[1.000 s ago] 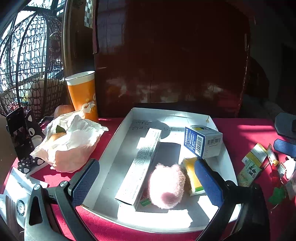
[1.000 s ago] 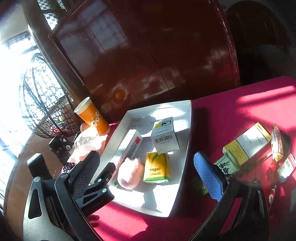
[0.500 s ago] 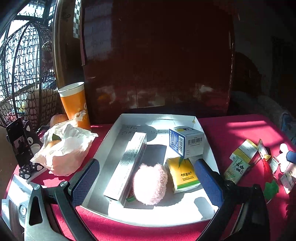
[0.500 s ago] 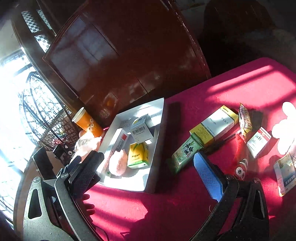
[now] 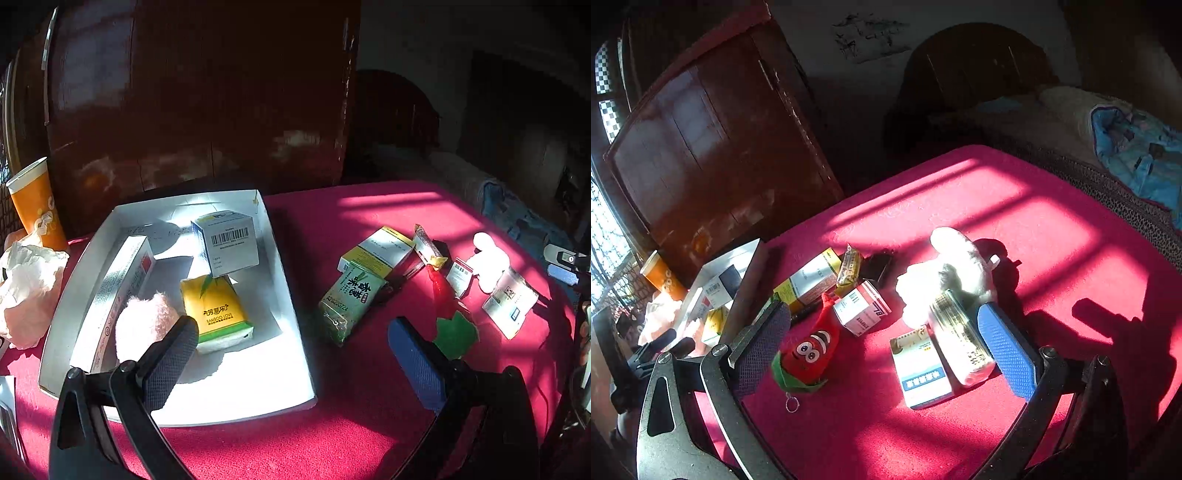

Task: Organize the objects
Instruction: 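Grasp red chili plush with left tool while right tool grasps blue-white medicine box, then carry red plush with left tool while right tool carries blue-white box to tray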

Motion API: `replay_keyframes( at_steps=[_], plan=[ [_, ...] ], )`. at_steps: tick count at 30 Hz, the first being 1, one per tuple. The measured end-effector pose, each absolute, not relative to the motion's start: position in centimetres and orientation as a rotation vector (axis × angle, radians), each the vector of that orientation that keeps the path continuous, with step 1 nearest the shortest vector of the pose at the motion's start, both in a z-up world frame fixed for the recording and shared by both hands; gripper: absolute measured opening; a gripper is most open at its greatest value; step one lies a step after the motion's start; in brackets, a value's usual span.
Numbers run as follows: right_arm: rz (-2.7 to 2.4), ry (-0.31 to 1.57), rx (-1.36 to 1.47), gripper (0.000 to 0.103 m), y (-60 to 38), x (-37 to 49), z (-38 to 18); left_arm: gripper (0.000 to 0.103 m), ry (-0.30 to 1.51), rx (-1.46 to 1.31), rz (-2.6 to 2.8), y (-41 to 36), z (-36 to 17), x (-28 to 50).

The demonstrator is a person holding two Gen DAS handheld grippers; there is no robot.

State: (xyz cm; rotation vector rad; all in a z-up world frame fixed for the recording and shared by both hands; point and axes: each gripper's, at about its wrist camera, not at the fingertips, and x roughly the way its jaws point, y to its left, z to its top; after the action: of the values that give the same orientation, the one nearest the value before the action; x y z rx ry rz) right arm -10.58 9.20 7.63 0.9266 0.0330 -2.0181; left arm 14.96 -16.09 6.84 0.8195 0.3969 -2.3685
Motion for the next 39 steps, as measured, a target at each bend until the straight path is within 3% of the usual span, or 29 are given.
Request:
replay_keyframes(
  at_steps=[4, 9, 20, 26, 31, 33, 34, 35, 37, 39],
  plan=[
    [-1.984, 0.146, 1.009, 0.103, 9.8, -11.5, 4.3, 0.103, 0.460, 0.930, -2.506, -13.9, 5.4, 11.9],
    [-1.890, 0.297, 0.916, 0.099, 9.1, -9.1, 2.8, 0.103, 0.442, 1.011, -2.579, -12.1, 4.4, 8.3],
    [-1.705, 0.105, 0.788, 0.095, 11.7, -9.0, 5.0, 0.103, 0.463, 1.057, -2.571, -11.6, 3.3, 6.2],
    [-1.682, 0.180, 0.861, 0.095, 8.8, -9.7, 2.6, 0.103, 0.418, 1.118, -2.636, -10.3, 2.9, 4.5],
    [-1.732, 0.356, 0.892, 0.095, 6.5, -9.9, 0.8, 0.102, 0.434, 1.222, -2.606, -10.5, 1.5, 1.6],
    [-1.753, 0.419, 0.923, 0.090, 5.8, -10.0, 0.0, 0.093, 0.446, 1.249, -2.591, -10.5, 1.0, 0.6],
    [-1.758, 0.436, 0.944, 0.081, 5.6, -10.2, -0.4, 0.088, 0.450, 1.252, -2.585, -10.6, 0.9, 0.3],
    [-1.773, 0.442, 0.933, 0.078, 5.7, -10.2, -0.3, 0.083, 0.434, 1.239, -2.580, -10.5, 0.9, 0.1],
    [-1.776, 0.447, 0.932, 0.059, 5.6, -10.3, -0.4, 0.065, 0.400, 1.231, -2.576, -10.4, 0.9, 0.0],
    [-1.788, 0.472, 0.922, 0.054, 5.5, -10.1, -0.4, 0.044, 0.379, 1.222, -2.575, -10.3, 0.9, 0.3]
  ],
)
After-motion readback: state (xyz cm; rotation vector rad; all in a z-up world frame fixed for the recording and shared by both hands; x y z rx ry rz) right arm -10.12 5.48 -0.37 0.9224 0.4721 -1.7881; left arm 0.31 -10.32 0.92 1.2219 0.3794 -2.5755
